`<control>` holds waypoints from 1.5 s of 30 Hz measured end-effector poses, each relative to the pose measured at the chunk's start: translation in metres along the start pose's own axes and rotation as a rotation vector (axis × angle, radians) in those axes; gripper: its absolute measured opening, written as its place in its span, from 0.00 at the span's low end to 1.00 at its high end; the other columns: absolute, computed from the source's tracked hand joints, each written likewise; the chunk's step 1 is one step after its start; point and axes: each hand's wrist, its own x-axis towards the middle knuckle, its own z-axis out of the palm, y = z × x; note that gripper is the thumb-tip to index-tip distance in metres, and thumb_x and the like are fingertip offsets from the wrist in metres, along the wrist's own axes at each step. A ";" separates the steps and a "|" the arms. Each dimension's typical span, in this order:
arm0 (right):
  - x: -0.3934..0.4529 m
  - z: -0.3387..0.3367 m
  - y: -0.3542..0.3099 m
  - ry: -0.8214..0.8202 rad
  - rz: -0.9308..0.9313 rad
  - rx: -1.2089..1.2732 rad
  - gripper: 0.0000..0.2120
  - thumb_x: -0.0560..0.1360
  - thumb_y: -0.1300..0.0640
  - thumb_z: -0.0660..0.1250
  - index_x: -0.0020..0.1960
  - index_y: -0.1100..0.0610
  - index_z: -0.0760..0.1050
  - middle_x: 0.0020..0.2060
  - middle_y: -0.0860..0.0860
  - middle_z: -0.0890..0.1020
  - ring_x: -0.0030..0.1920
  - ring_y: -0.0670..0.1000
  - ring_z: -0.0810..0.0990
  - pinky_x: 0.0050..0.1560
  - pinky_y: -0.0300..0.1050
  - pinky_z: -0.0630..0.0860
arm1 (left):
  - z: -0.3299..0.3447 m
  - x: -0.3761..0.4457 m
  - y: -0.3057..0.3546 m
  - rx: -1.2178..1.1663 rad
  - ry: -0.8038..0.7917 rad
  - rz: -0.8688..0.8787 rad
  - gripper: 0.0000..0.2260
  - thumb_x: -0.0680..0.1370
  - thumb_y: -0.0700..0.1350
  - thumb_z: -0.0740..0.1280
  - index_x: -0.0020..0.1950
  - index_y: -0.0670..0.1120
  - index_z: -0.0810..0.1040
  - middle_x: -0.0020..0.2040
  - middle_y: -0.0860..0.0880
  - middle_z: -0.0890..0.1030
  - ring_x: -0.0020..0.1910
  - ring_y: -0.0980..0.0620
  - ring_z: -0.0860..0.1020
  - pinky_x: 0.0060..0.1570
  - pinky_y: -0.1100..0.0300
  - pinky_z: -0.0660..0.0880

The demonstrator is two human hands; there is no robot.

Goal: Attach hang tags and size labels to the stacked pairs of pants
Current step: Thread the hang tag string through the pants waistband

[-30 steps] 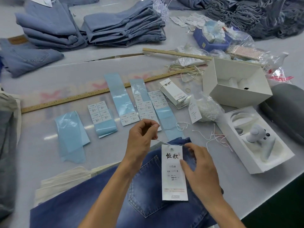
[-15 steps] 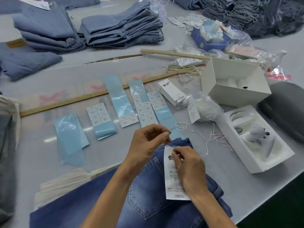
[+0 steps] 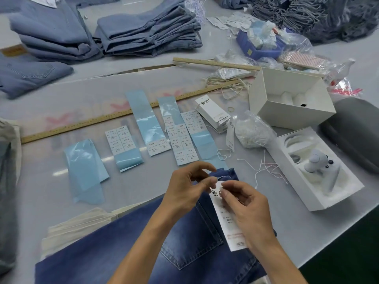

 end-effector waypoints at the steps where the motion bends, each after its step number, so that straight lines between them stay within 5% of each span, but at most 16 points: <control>1: -0.002 0.000 -0.001 -0.001 0.003 0.029 0.09 0.75 0.59 0.75 0.52 0.46 0.84 0.48 0.48 0.88 0.45 0.52 0.88 0.42 0.39 0.82 | 0.000 0.000 0.000 -0.007 -0.001 -0.005 0.09 0.76 0.39 0.76 0.50 0.52 0.82 0.36 0.47 0.85 0.35 0.49 0.83 0.42 0.58 0.81; 12: -0.006 0.005 0.005 0.063 0.059 0.244 0.09 0.69 0.54 0.76 0.49 0.50 0.85 0.44 0.56 0.87 0.45 0.55 0.87 0.46 0.40 0.82 | -0.001 -0.006 -0.006 0.138 -0.073 0.021 0.12 0.80 0.38 0.70 0.47 0.55 0.73 0.36 0.48 0.83 0.35 0.47 0.78 0.40 0.57 0.78; 32: 0.003 -0.005 -0.007 -0.153 -0.049 -0.100 0.12 0.76 0.62 0.74 0.50 0.45 0.83 0.46 0.49 0.87 0.48 0.50 0.86 0.51 0.38 0.80 | -0.003 -0.002 -0.018 0.136 -0.244 0.007 0.13 0.80 0.37 0.70 0.47 0.52 0.68 0.38 0.43 0.80 0.35 0.54 0.76 0.42 0.62 0.75; 38: 0.003 0.001 -0.012 -0.115 -0.021 0.063 0.07 0.72 0.54 0.77 0.49 0.49 0.83 0.46 0.53 0.87 0.48 0.53 0.86 0.52 0.41 0.82 | -0.001 0.001 -0.020 -0.057 -0.092 -0.001 0.14 0.72 0.45 0.79 0.49 0.50 0.75 0.43 0.44 0.83 0.40 0.36 0.82 0.45 0.40 0.81; 45: -0.004 0.014 -0.003 -0.014 -0.001 0.061 0.06 0.74 0.59 0.75 0.48 0.49 0.84 0.46 0.53 0.87 0.47 0.53 0.86 0.49 0.41 0.82 | 0.009 -0.003 -0.036 -0.015 0.008 0.051 0.11 0.72 0.50 0.77 0.49 0.54 0.78 0.54 0.52 0.77 0.43 0.52 0.77 0.43 0.54 0.77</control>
